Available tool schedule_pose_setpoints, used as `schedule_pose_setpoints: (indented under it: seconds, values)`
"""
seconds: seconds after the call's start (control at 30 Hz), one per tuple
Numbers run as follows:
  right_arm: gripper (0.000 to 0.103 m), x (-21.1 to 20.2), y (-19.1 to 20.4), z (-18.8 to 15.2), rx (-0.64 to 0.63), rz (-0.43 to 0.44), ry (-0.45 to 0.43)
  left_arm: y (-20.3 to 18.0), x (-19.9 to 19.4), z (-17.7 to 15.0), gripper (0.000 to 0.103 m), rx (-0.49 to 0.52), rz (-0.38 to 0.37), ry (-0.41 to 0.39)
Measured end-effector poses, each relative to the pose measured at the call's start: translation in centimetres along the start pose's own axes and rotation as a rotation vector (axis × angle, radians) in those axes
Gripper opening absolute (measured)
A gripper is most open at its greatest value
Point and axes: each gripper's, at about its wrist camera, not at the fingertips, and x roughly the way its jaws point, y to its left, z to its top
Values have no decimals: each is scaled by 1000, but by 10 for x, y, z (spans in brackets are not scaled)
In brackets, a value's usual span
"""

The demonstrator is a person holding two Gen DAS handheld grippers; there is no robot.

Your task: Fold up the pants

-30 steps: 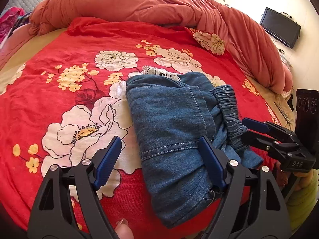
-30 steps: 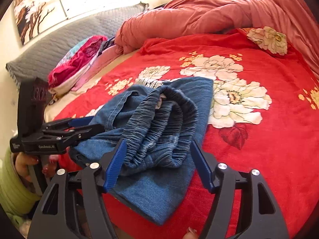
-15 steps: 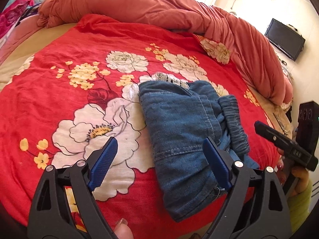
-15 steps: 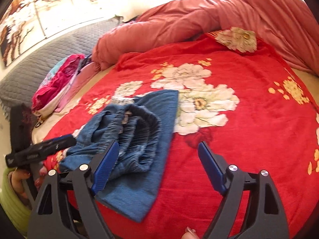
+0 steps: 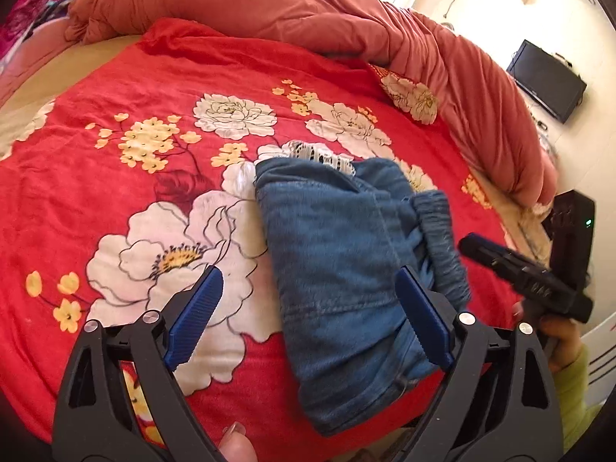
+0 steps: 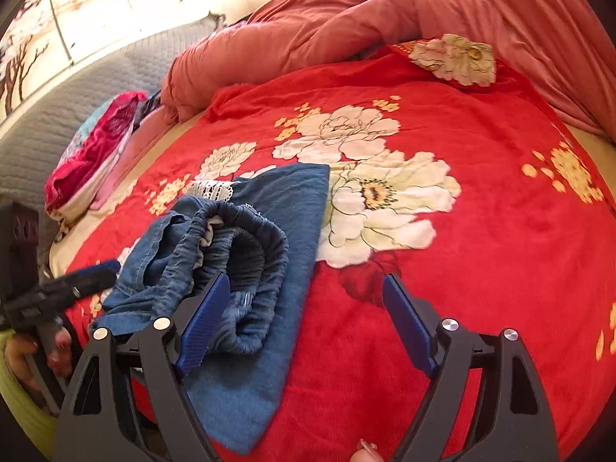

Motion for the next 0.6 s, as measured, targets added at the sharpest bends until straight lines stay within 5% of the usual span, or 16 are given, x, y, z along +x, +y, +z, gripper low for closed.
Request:
schedule_pose_setpoints:
  seconds: [0.27,0.6]
  values:
    - [80,34,-15,15,34,145,92,-8,29,-2,84,35,40,98]
    - [75,61,-19,30,51,293,126,-15,55,7,84,51,-6,164]
